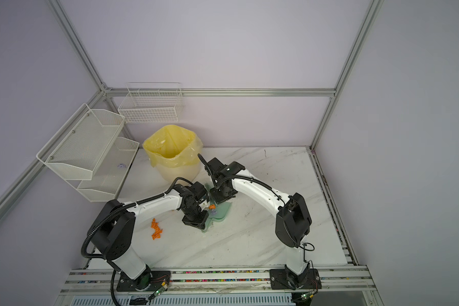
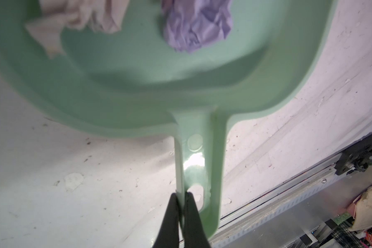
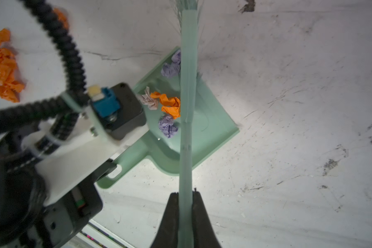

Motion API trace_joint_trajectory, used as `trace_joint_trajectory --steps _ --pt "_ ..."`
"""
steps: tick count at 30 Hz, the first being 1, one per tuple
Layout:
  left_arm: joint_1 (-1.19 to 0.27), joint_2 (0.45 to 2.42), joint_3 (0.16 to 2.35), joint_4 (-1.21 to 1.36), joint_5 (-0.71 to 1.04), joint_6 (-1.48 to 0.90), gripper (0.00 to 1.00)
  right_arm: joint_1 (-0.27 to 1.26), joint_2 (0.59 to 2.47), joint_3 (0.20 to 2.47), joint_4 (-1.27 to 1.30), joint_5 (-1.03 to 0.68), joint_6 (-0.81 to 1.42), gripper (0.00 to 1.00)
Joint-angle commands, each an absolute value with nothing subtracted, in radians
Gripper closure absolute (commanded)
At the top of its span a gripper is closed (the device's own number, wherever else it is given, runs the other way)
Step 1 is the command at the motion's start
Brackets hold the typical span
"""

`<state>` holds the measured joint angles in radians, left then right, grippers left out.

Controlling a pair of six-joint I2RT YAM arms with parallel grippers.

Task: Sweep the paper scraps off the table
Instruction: 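Sweep remaining scraps into the dustpan while the left gripper holds it steady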

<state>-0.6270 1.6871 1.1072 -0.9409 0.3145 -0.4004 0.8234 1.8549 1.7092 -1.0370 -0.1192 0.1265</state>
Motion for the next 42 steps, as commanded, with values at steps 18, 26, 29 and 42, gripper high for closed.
trace_joint_trajectory --steps 18,26,29,42 --pt "-0.617 1.63 1.191 -0.969 0.276 -0.398 1.0 0.798 1.591 1.617 -1.059 -0.036 0.286 1.0" --pt "-0.625 1.577 1.174 -0.966 0.26 -0.412 1.0 0.73 1.563 1.618 -1.018 -0.052 0.304 1.0" --pt "-0.632 1.557 1.184 -0.967 0.261 -0.413 1.0 0.7 1.553 1.607 -0.969 -0.068 0.325 1.0" --pt "-0.655 1.505 1.298 -1.01 0.265 -0.417 1.0 0.555 1.53 1.597 -0.87 -0.037 0.398 1.0"
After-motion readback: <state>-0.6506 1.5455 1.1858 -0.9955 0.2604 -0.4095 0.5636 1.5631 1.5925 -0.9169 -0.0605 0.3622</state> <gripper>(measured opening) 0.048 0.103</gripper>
